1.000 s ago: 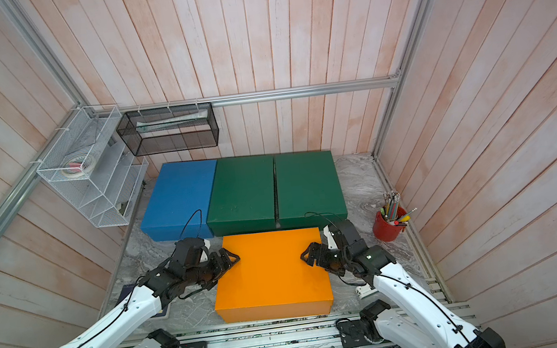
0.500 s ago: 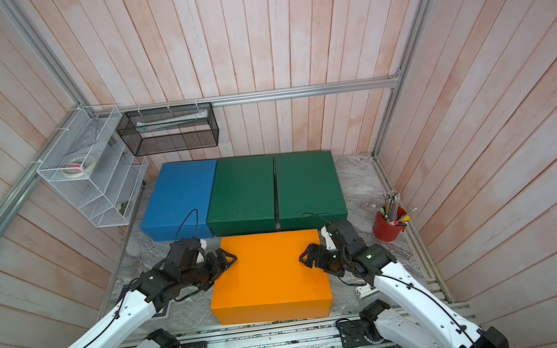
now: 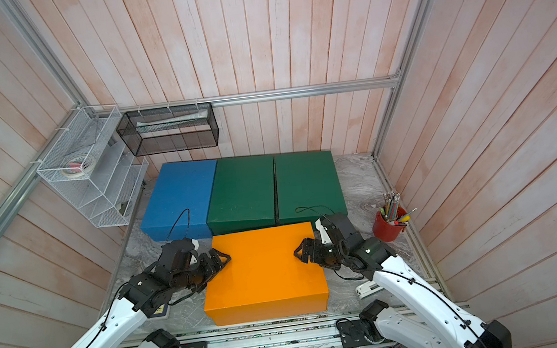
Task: Stack the shoeboxes
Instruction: Pick up the shoebox from the center of the board, then place the shoebox at the shoebox.
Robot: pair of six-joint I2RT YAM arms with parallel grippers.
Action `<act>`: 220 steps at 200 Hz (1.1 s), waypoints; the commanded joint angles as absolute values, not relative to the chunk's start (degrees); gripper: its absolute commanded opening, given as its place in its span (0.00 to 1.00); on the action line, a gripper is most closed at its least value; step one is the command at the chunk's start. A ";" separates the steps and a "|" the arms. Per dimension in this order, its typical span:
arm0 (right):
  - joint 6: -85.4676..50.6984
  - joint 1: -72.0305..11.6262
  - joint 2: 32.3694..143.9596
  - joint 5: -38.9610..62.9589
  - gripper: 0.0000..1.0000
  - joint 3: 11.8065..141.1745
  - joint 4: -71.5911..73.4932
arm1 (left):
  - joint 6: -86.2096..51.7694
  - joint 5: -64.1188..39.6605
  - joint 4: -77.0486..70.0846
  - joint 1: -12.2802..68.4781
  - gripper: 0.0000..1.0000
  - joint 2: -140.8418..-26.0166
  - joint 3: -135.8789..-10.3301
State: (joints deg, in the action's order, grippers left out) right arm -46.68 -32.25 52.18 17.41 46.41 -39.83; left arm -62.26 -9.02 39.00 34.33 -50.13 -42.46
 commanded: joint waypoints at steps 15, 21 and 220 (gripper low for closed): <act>-45.72 -33.42 53.37 18.33 0.87 52.57 -39.96 | -61.96 -7.49 39.59 35.16 0.90 -48.56 -49.92; -45.47 -33.45 53.75 17.96 0.87 53.61 -40.30 | -61.35 -6.64 40.35 35.16 0.90 -48.80 -51.17; -32.71 -15.89 92.02 29.32 0.87 90.96 -23.63 | -41.22 -3.16 25.58 22.99 0.91 -77.39 -75.92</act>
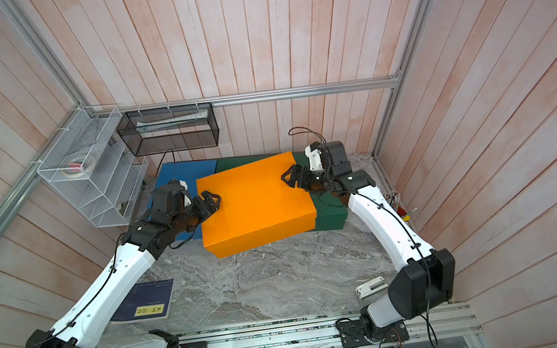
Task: Stack the shoeboxes
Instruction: Place the shoebox at the shoebox.
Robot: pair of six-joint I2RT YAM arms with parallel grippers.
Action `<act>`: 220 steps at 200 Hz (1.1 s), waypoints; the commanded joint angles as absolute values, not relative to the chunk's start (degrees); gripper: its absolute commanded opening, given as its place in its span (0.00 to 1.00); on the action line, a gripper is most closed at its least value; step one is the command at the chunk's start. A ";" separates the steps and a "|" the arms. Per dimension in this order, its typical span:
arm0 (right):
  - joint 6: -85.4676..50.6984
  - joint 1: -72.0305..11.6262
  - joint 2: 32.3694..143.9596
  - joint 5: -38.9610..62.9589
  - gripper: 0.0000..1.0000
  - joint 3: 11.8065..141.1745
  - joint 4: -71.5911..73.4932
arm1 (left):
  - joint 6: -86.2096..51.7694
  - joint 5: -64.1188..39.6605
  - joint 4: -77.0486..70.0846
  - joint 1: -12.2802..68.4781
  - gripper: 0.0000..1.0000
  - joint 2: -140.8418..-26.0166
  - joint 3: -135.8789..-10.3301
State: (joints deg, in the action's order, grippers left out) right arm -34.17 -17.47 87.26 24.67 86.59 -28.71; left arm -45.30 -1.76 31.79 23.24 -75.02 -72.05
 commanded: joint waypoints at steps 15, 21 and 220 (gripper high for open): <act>-32.43 -14.89 96.38 30.09 0.88 93.91 -23.06 | -39.90 -2.83 24.97 22.12 0.92 -79.84 -77.55; -32.43 -14.54 98.14 30.48 0.87 95.11 -22.89 | -39.29 -1.98 25.07 21.93 0.92 -80.73 -78.13; -19.91 -11.57 113.70 10.45 0.74 127.76 -43.03 | -28.47 0.09 22.17 12.77 0.91 -85.41 -86.44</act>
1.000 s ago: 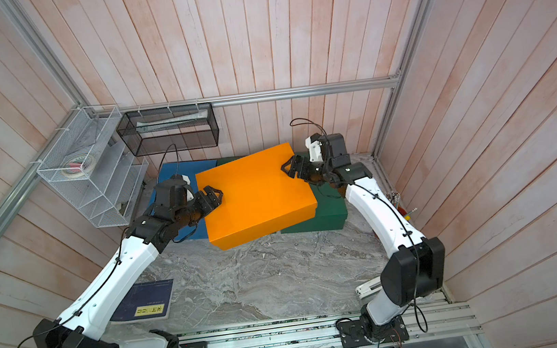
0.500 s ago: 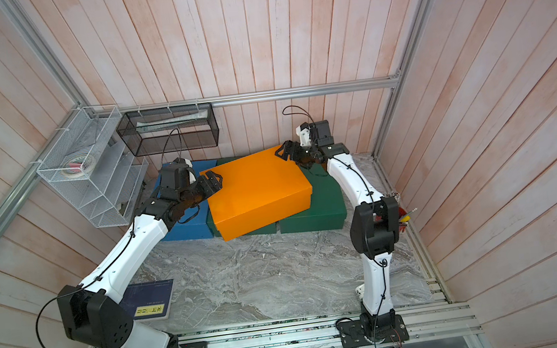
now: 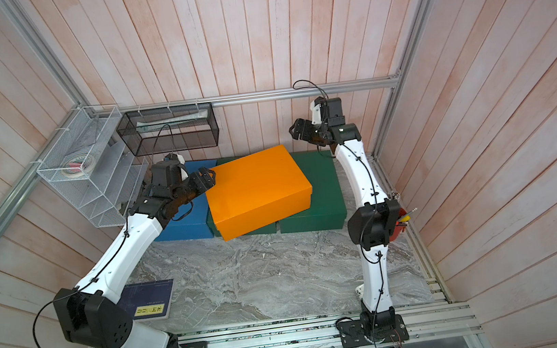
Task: Stack the shoeboxes
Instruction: Place the shoebox at the shoebox, then adjust the shoebox.
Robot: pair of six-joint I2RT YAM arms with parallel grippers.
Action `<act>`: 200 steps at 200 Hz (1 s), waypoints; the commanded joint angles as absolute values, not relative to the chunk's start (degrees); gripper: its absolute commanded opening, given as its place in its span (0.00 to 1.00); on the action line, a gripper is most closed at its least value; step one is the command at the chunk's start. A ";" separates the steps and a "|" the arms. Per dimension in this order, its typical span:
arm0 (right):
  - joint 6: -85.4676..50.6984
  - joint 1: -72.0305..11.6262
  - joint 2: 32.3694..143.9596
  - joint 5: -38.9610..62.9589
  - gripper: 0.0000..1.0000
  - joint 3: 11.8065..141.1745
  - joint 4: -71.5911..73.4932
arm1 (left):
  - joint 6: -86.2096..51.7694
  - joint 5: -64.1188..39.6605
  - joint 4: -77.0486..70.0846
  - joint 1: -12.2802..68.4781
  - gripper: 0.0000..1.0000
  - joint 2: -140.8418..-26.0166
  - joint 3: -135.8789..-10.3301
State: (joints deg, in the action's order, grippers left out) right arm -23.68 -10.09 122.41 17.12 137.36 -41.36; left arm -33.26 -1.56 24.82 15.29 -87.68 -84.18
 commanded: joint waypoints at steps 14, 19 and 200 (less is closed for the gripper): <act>-19.62 -13.21 106.41 7.13 0.57 117.30 -39.16 | -27.23 -1.87 19.92 11.31 0.86 -85.84 -86.40; -19.34 -13.91 103.84 6.03 0.46 113.97 -37.76 | -27.03 -2.39 19.29 10.94 0.86 -86.00 -86.39; -31.90 -27.44 76.14 0.56 0.00 63.56 -30.07 | -25.61 -12.04 16.91 5.01 0.83 -104.02 -96.99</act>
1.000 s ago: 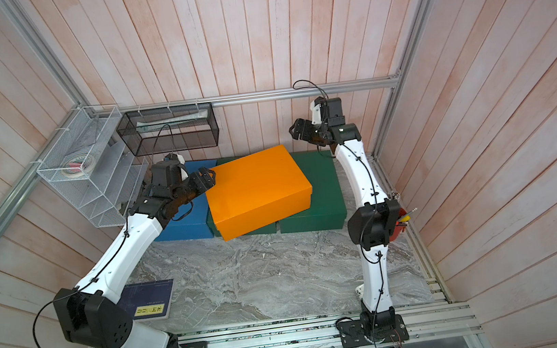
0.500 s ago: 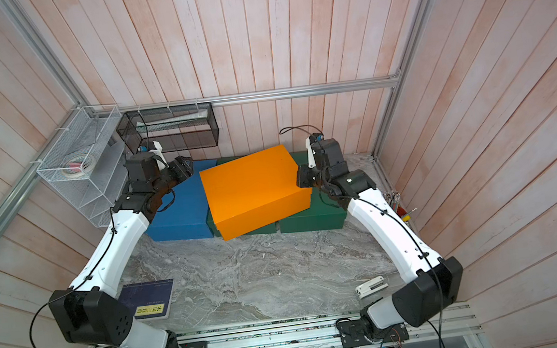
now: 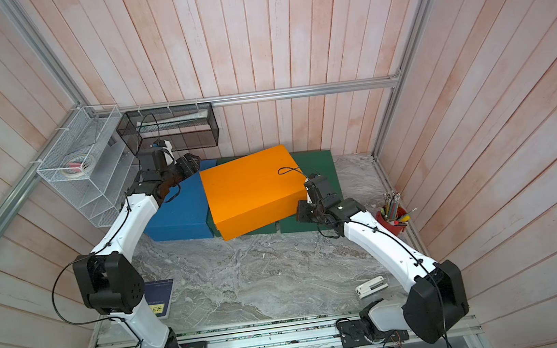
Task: Stack the shoeboxes
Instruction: Adjust the shoebox.
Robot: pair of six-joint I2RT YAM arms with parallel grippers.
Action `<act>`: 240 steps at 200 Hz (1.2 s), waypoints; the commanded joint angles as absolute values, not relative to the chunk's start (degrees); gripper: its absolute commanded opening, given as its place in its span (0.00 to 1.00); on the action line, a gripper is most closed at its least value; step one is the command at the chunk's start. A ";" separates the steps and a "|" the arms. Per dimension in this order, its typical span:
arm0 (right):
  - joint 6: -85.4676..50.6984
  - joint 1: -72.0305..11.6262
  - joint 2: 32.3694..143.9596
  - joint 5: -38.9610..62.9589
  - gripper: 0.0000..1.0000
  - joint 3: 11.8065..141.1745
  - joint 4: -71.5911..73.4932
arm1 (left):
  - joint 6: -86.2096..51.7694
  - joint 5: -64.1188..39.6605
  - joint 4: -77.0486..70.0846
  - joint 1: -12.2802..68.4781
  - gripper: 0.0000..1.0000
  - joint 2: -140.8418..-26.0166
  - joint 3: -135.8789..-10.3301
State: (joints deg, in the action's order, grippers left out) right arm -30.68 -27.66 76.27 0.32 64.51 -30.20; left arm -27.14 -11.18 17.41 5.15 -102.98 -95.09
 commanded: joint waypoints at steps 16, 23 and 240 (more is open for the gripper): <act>-31.82 -26.63 76.81 0.92 0.00 62.94 -28.25 | -25.06 -12.35 16.78 5.01 0.83 -105.13 -97.84; -31.96 -25.97 76.83 1.18 0.00 62.36 -27.12 | -24.95 -12.39 16.64 5.01 0.83 -105.68 -98.16; -22.30 -17.67 92.50 5.85 0.00 78.18 -22.83 | -31.66 -20.81 10.71 5.01 0.63 -97.92 -84.95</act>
